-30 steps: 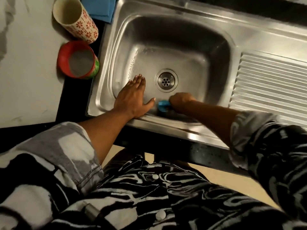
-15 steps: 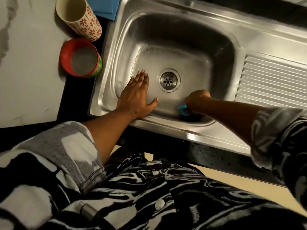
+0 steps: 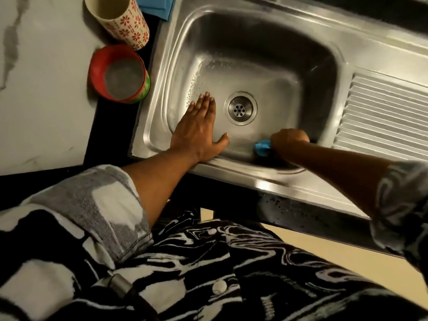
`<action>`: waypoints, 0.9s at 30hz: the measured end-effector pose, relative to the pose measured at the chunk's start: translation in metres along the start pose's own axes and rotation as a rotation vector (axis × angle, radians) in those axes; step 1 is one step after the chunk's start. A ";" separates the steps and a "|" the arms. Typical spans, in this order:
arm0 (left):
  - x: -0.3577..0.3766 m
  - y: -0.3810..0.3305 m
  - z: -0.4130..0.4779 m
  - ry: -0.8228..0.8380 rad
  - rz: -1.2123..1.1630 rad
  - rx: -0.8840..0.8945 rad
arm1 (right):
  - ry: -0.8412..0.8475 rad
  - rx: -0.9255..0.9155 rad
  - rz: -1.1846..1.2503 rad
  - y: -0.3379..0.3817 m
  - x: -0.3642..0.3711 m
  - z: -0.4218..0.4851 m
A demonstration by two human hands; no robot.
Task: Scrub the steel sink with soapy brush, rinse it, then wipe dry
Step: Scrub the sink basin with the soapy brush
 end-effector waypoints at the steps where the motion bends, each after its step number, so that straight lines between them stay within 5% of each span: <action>1: 0.001 0.000 0.000 0.001 0.000 0.000 | -0.006 0.027 0.000 -0.002 0.003 -0.001; 12: 0.000 0.000 0.000 -0.013 -0.016 0.000 | -0.315 -0.055 0.284 0.082 -0.060 0.058; 20: 0.003 0.001 0.000 -0.032 -0.011 0.014 | -0.208 0.016 -0.051 -0.020 -0.028 0.021; 23: 0.004 0.001 0.001 -0.022 -0.009 0.012 | -0.296 0.153 0.040 -0.047 -0.053 0.037; 27: 0.003 0.001 0.001 -0.018 -0.001 0.011 | -0.312 0.066 0.188 -0.015 -0.043 0.043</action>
Point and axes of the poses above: each hand's wrist, its own z-axis towards the middle knuckle, its own x-axis out of the palm, y = z × x, the point moved 4 cm from there along z, towards the middle knuckle, and after that the axes turned 9 degrees about -x, right-handed, at the moved point
